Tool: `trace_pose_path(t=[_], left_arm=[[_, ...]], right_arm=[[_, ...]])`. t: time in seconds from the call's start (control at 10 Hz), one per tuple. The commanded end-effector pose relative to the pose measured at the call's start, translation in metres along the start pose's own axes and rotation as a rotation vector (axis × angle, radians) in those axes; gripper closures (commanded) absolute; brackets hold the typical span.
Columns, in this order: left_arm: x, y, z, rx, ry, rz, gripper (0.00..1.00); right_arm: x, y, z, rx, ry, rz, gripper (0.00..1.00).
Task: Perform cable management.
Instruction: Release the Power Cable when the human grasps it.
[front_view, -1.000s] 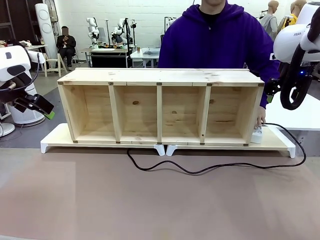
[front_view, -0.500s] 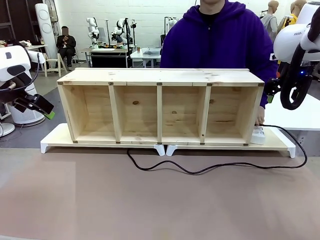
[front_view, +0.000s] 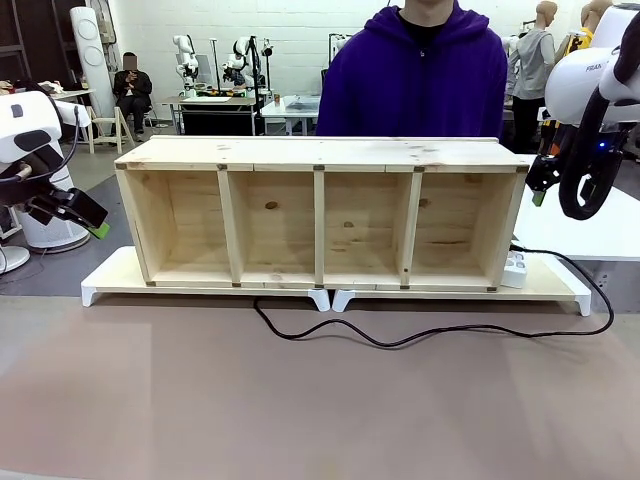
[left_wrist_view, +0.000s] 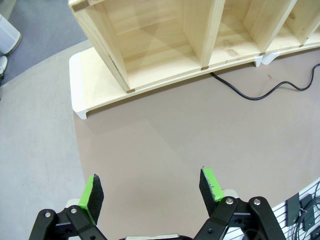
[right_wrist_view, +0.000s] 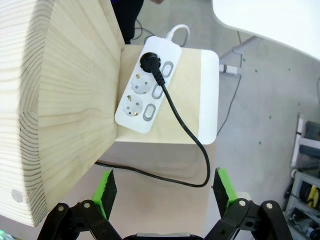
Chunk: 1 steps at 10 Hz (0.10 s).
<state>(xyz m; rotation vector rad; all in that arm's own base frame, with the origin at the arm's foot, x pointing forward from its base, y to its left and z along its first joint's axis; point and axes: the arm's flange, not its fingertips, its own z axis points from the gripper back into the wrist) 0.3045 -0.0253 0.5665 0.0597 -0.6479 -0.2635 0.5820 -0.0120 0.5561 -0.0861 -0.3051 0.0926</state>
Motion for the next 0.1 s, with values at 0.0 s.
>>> trace_pose_path(t=[0.0], left_arm=[[-0.0002, 0.0003, -0.0005, -0.001, 0.001, 0.011, 0.00]], right_arm=[[0.0013, 0.0025, -0.0002, 0.003, -0.007, 0.000, 0.00]])
